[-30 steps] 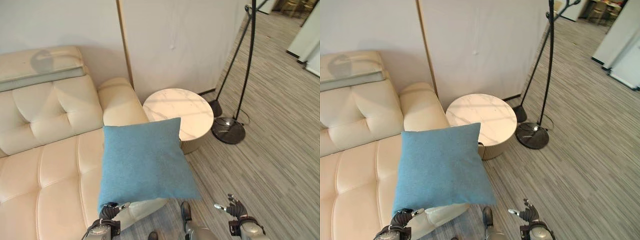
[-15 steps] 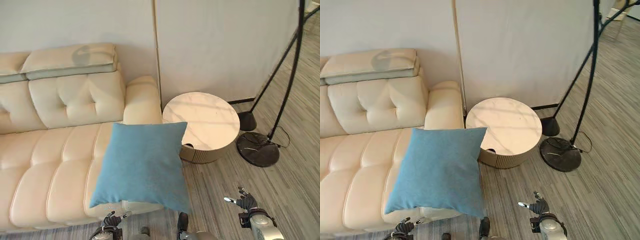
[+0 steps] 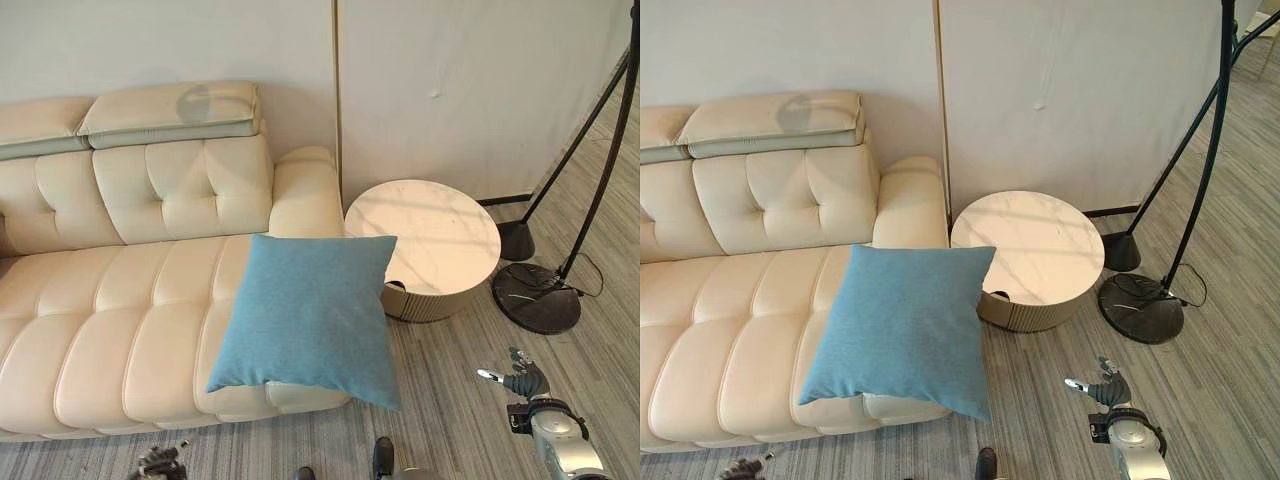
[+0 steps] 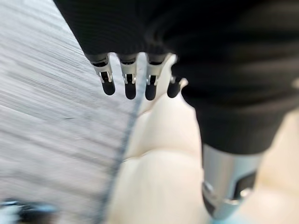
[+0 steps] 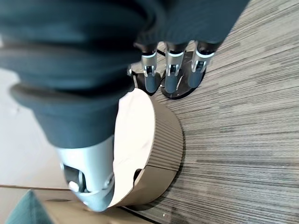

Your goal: Pick up all the scattered cushions and arrange them neatly on the sofa.

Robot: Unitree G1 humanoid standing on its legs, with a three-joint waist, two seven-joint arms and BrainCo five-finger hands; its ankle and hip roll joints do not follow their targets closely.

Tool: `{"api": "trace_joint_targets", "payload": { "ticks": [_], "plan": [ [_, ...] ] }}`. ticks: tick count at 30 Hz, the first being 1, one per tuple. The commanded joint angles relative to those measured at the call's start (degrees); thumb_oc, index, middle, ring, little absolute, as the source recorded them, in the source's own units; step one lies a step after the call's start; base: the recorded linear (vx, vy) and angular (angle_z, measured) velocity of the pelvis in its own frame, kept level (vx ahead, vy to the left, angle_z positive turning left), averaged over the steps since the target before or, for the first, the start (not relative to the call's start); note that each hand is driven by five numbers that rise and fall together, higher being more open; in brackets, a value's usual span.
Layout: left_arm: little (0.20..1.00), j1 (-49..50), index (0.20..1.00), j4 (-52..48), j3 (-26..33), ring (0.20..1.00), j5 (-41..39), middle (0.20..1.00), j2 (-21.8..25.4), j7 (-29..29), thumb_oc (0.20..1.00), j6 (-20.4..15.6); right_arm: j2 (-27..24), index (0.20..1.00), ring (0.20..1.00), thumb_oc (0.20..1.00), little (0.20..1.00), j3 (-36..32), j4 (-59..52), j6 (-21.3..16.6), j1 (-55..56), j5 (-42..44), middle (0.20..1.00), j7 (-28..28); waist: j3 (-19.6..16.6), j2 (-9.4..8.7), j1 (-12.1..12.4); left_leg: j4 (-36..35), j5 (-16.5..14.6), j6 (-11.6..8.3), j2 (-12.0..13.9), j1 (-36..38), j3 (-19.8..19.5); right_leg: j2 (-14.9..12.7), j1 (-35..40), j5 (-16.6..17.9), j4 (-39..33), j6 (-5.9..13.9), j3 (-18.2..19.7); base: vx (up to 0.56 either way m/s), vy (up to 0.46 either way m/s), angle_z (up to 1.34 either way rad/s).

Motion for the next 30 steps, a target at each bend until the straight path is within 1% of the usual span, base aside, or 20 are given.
{"api": "trace_joint_targets", "payload": {
  "ticks": [1, 2, 4, 9, 10, 14, 15, 16, 18, 19, 20, 21, 25, 27, 28, 29, 30],
  "plan": [
    [1.0, -3.0, 1.0, -2.9, 0.1, 1.0, -4.5, 1.0, 6.1, 2.7, 1.0, -4.1, 0.6, 1.0, 1.0, 1.0, 1.0, 0.0, -2.7, -1.1, -1.6, -0.7, 1.0, -0.5, -1.9, -3.05, 0.2, -0.4, -1.1, -0.08, -1.1, -2.7, -0.5, -4.0, 4.7, -9.1, 0.1, 4.81, -0.1, 0.01, 0.125, 0.04],
    [1.0, -3.6, 1.0, -6.6, 0.9, 1.0, -6.9, 1.0, 6.9, 3.5, 1.0, -4.8, 0.5, 1.0, 1.0, 1.0, 1.0, 0.0, -3.7, -0.6, -2.4, -1.0, 1.0, -0.6, -1.7, -3.17, 0.4, -0.4, -1.3, 0.17, -1.4, -2.9, -0.6, -4.3, 4.3, -8.7, 0.1, 5.08, 0.1, 0.01, 0.114, 0.05],
    [1.0, -5.0, 1.0, -9.9, 1.4, 1.0, -9.6, 1.0, 7.6, 4.6, 1.0, -5.7, 0.4, 1.0, 1.0, 1.0, 1.0, 0.2, -5.1, -0.3, -3.6, -1.2, 1.0, -0.7, -1.7, -3.34, 0.6, -0.4, -1.6, 0.24, -1.5, -3.1, -0.4, -4.5, 3.9, -8.5, 0.1, 5.43, 0.4, 0.02, 0.12, -0.06],
    [1.0, -9.1, 1.0, -12.6, 0.8, 1.0, -12.7, 1.0, 8.3, 5.9, 1.0, -6.4, 0.2, 1.0, 1.0, 1.0, 1.0, 1.4, -7.3, 0.2, -6.4, -1.5, 1.0, -0.9, -1.6, -3.75, 0.7, -0.4, -2.0, 0.43, -1.7, -2.9, 0.0, -4.7, 3.7, -8.3, 0.1, 5.84, 1.0, 0.02, 0.058, -0.11],
    [1.0, -11.0, 1.0, -14.7, -0.6, 1.0, -13.5, 1.0, 8.6, 6.2, 1.0, -6.7, -0.3, 1.0, 1.0, 1.0, 1.0, 2.1, -8.2, 0.3, -8.6, -1.6, 1.0, -1.4, -1.4, -3.86, 0.6, -0.4, -2.2, 0.47, -1.7, -2.7, 0.2, -4.8, 3.6, -8.1, 0.1, 6.0, 1.3, 0.01, 0.05, -0.03],
    [1.0, -14.0, 1.0, -17.2, -3.7, 1.0, -14.5, 1.0, 7.6, 6.4, 1.0, -6.4, -0.5, 1.0, 1.0, 1.0, 1.0, 4.2, -9.6, 0.7, -13.7, -0.9, 1.0, -2.3, -0.3, -3.87, 0.5, -0.4, -2.1, 0.68, -1.8, -3.5, 0.6, -4.9, 2.3, -7.6, 0.1, 6.13, 2.0, -0.04, 0.046, -0.15],
    [1.0, -15.5, 1.0, -17.3, -5.6, 1.0, -14.2, 1.0, 6.7, 6.7, 1.0, -6.0, 0.1, 1.0, 1.0, 1.0, 1.0, 6.4, -9.6, 1.0, -17.0, -0.6, 1.0, -2.7, 0.5, -3.82, 0.5, -0.4, -1.8, 0.71, -1.8, -4.5, 0.8, -5.0, 1.2, -7.2, 0.1, 6.12, 2.2, -0.11, 0.048, -0.18],
    [1.0, -17.1, 1.0, -16.7, -7.5, 1.0, -13.6, 1.0, 5.5, 7.0, 1.0, -5.5, 1.8, 1.0, 1.0, 1.0, 1.0, 8.6, -9.7, 1.0, -20.0, 0.2, 1.0, -3.0, 1.4, -3.63, 0.6, -0.4, -1.3, 0.73, -1.7, -5.9, 0.8, -5.0, -0.1, -6.8, 0.1, 6.02, 2.3, -0.12, 0.046, -0.08],
    [1.0, -19.5, 1.0, -14.7, -10.0, 1.0, -13.0, 1.0, 4.2, 7.4, 1.0, -5.2, 3.4, 1.0, 1.0, 1.0, 1.0, 11.2, -8.6, 1.0, -24.0, 0.9, 1.0, -3.8, 2.4, -3.5, 0.6, -0.4, -0.8, 0.74, -1.8, -7.5, 0.5, -5.1, -1.7, -6.4, 0.1, 5.95, 2.3, -0.12, 0.031, -0.02],
    [1.0, -22.0, 1.0, -11.2, -12.5, 1.0, -12.3, 1.0, 3.3, 7.4, 1.0, -4.6, 5.3, 1.0, 1.0, 1.0, 1.0, 13.9, -6.9, 0.8, -27.6, 1.8, 1.0, -4.6, 3.5, -3.39, 0.7, -0.4, -0.1, 0.8, -1.8, -9.3, 0.3, -5.1, -3.4, -5.8, 0.1, 5.77, 2.3, -0.12, 0.033, 0.1],
    [1.0, -23.2, 1.0, -9.2, -13.5, 1.0, -12.0, 1.0, 3.1, 7.3, 1.0, -4.3, 6.2, 1.0, 1.0, 1.0, 1.0, 15.0, -5.7, 0.7, -29.1, 2.3, 1.0, -4.9, 3.7, -3.41, 0.7, -0.4, 0.3, 0.81, -1.9, -10.2, 0.1, -5.1, -4.4, -5.5, 0.1, 5.75, 2.3, -0.13, 0.052, 0.1],
    [1.0, -25.4, 1.0, -6.9, -15.7, 1.0, -11.1, 1.0, 2.8, 7.6, 1.0, -4.0, 8.0, 1.0, 1.0, 1.0, 1.0, 17.4, -3.5, 0.8, -32.0, 2.9, 1.0, -5.6, 4.3, -3.37, 0.9, -0.4, 0.8, 0.84, -2.0, -11.8, -0.2, -5.2, -5.9, -5.0, 0.1, 5.72, 2.1, -0.06, 0.045, 0.13],
    [1.0, -30.1, 1.0, -3.0, -19.6, 1.0, -9.1, 1.0, 1.6, 7.7, 1.0, -3.5, 11.9, 1.0, 1.0, 1.0, 1.0, 22.0, -1.3, 0.7, -36.7, 3.2, 1.0, -6.8, 5.1, -3.84, 1.1, -0.4, 1.8, 0.91, -2.3, -14.8, -0.8, -5.3, -8.7, -4.1, 0.1, 5.64, 1.8, -0.04, 0.046, 0.06],
    [1.0, -31.1, 1.0, -5.1, -21.9, 1.0, -7.9, 1.0, 0.5, 7.9, 1.0, -3.9, 13.2, 1.0, 1.0, 1.0, 1.0, 23.9, -1.3, 0.7, -37.9, 2.7, 1.0, -6.9, 5.8, -3.9, 1.2, -0.4, 2.1, 0.8, -2.7, -15.9, -1.1, -5.6, -9.6, -3.7, 0.1, 5.66, 1.6, -0.02, 0.054, 0.05],
    [1.0, -31.5, 1.0, -7.2, -23.7, 1.0, -6.5, 1.0, 0.1, 7.8, 1.0, -4.0, 14.2, 1.0, 1.0, 1.0, 1.0, 24.8, -0.7, 0.8, -38.3, 2.8, 1.0, -6.9, 6.2, -4.05, 1.3, -0.4, 2.2, 0.82, -2.8, -16.1, -1.2, -5.7, -9.7, -3.6, 0.1, 5.68, 1.4, -0.01, 0.044, 0.11],
    [1.0, -31.4, 1.0, -11.4, -25.7, 1.0, -4.5, 1.0, 0.1, 7.4, 1.0, -4.0, 14.6, 1.0, 1.0, 1.0, 1.0, 25.7, -0.4, 1.2, -37.8, 2.5, 1.0, -6.5, 6.6, -4.09, 1.6, -0.4, 2.2, 0.87, -2.9, -16.1, -1.4, -6.0, -9.5, -3.6, 0.1, 5.72, 1.1, -0.01, 0.041, 0.12],
    [1.0, -31.2, 1.0, -13.0, -26.2, 1.0, -3.8, 1.0, 0.3, 7.3, 1.0, -4.0, 14.8, 1.0, 1.0, 1.0, 1.0, 25.9, -0.5, 1.3, -37.4, 2.4, 1.0, -6.3, 6.8, -4.13, 1.7, -0.4, 2.2, 0.89, -3.0, -16.0, -1.5, -6.0, -9.4, -3.6, 0.1, 5.75, 1.0, 0.0, 0.029, 0.13]
  ]
}}
